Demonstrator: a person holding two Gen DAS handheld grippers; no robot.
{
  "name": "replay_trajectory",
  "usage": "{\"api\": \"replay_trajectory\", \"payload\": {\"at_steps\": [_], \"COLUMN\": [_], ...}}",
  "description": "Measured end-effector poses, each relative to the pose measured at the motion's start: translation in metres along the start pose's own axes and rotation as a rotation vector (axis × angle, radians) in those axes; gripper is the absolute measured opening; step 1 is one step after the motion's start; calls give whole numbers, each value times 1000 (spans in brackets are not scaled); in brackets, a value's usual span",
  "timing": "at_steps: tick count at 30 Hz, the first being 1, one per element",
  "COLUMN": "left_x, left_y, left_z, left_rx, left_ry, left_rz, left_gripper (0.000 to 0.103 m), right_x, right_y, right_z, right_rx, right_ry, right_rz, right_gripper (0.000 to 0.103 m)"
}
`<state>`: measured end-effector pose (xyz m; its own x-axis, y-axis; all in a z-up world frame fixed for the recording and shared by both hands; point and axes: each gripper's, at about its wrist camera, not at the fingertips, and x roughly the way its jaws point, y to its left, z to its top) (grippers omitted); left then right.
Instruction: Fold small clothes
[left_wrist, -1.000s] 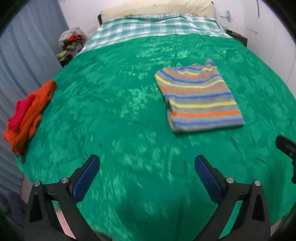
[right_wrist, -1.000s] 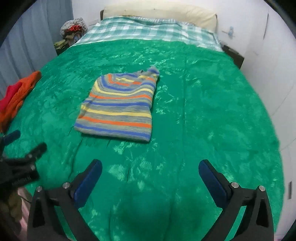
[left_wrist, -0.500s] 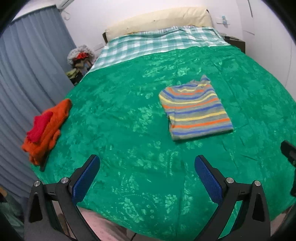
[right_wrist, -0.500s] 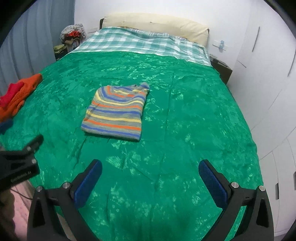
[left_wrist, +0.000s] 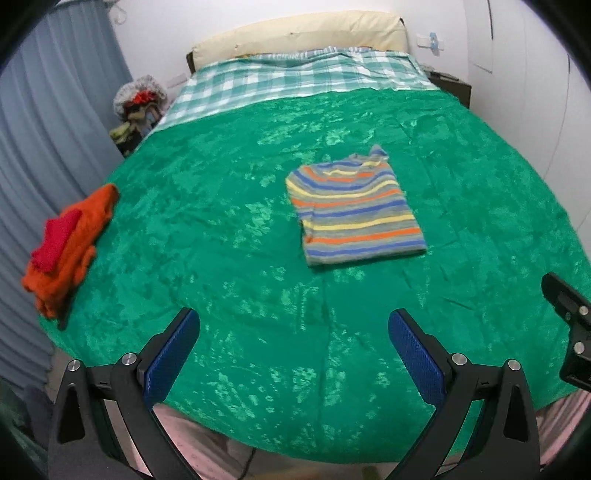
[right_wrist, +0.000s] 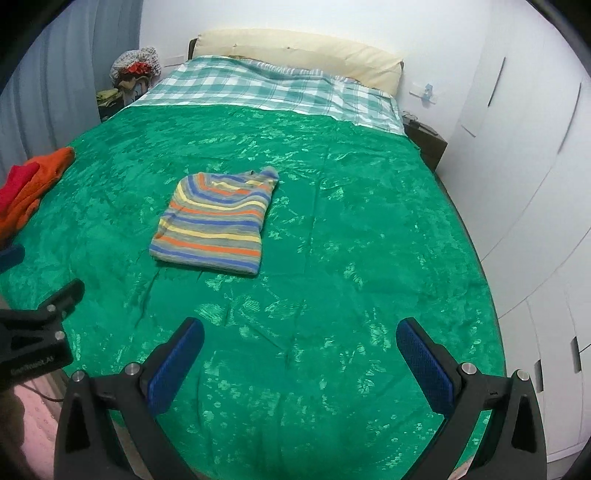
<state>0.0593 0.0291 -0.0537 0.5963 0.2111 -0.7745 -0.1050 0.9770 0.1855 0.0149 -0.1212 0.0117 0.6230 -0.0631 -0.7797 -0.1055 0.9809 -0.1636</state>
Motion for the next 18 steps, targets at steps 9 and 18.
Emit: {"api": "replay_trajectory", "payload": {"at_steps": [9,18], "left_x": [-7,-10], "left_y": [2,0], "left_z": [0,-1], "left_rx": [-44,-44], "left_ry": [21,30], "left_rz": [-61,-63], "left_gripper": [103,103], "right_x": [-9,-14], "right_y": [3,4], "right_z": [3,4], "right_rx": [-13,1], "right_ry": [-18,-11], "right_rz": [8,40], "right_gripper": [102,102]}}
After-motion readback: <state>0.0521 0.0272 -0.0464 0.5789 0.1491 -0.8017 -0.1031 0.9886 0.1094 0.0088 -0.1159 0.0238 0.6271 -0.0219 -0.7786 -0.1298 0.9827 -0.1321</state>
